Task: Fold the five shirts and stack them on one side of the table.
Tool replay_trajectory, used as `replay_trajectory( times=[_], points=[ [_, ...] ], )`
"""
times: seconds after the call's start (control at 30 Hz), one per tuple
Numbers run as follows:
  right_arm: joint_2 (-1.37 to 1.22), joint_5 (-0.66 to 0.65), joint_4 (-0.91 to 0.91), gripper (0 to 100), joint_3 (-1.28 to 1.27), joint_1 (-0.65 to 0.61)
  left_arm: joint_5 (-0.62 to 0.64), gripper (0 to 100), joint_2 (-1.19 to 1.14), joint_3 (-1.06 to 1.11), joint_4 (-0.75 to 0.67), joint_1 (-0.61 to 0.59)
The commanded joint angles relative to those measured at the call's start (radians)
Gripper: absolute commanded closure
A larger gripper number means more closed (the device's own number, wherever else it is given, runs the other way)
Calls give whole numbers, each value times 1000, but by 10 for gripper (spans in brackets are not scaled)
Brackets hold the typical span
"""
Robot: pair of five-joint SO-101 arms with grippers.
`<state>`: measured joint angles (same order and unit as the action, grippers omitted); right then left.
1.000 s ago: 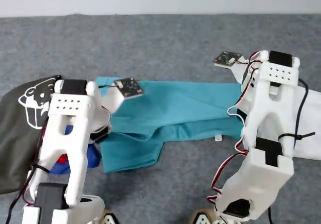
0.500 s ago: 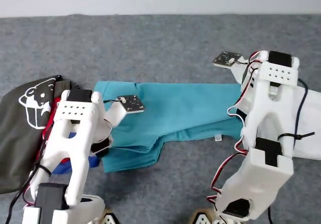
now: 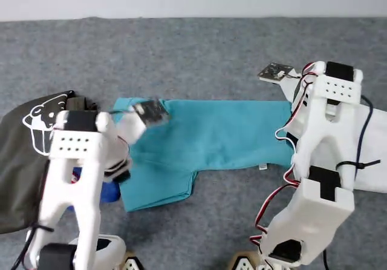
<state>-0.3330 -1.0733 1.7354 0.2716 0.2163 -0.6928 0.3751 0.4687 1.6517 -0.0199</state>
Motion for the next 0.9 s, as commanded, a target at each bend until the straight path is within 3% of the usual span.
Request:
replay_trajectory(
  times=[0.0, 0.13, 0.43, 0.67, 0.87],
  points=[
    [68, 52, -44, 894, 37, -27, 241, 864, 51, -76, -187, -28],
    [65, 219, -177, 995, 37, -90, 351, 953, -17, -90, -327, -25],
    [-21, 485, -472, 990, 31, -182, 485, 986, -374, -285, -476, 15],
    [-209, 554, -618, 990, 35, -182, 522, 986, -695, -522, -486, 15],
    [-318, 549, -630, 990, 60, -139, 517, 986, -925, -705, -414, 9]
  ],
)
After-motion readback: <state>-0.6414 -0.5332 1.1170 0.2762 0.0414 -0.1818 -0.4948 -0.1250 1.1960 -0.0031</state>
